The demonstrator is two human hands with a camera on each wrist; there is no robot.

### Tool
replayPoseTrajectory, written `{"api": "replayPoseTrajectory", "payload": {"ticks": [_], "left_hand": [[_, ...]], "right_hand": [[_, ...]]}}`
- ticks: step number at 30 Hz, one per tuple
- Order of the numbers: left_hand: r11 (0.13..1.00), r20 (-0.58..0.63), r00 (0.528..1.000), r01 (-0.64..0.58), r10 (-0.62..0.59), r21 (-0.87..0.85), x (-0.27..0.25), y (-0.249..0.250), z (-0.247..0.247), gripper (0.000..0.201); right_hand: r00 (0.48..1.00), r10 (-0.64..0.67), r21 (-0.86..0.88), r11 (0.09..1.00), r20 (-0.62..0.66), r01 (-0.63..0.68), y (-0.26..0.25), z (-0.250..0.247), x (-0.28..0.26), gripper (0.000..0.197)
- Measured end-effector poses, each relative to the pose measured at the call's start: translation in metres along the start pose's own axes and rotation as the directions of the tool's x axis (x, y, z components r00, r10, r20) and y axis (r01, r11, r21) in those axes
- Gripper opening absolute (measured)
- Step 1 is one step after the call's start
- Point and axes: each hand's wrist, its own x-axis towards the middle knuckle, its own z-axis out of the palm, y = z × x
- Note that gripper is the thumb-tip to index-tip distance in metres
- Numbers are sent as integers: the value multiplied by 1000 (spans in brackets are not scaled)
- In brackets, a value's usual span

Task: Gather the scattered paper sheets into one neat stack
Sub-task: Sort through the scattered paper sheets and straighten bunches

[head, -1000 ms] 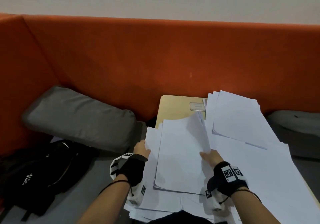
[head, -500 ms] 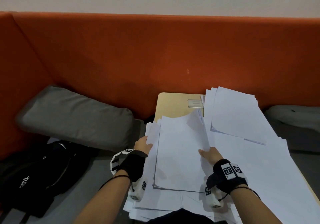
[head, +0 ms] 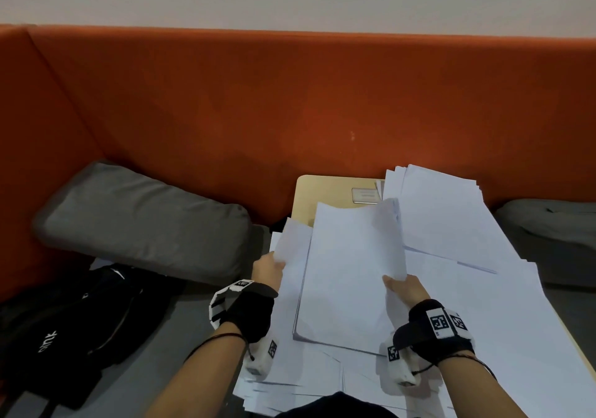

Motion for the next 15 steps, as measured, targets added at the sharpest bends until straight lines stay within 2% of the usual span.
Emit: {"api": "replayPoseTrajectory", "payload": {"ticks": [4,7,10,13,15], "left_hand": [[983,-162,987,-14,-16,-181,0,1,-20,26],[944,-231,972,-108,35,-313,5,10,-33,26],[904,-189,978,-155,84,-399,5,23,-35,28],[860,-63,989,-148,135,-489,2,30,-26,36],[911,9,989,-129,144,-393,3,24,-17,41]], "right_hand": [[1000,-5,100,995,-25,7,-5,-9,-2,41],[998,-58,192,980,-19,60,-12,-4,-4,46],[993,-114,190,976,37,105,-26,12,-9,49],[988,-122,162,981,90,106,-35,31,-13,49],[988,-109,146,985,106,93,-36,41,-14,46]]}}
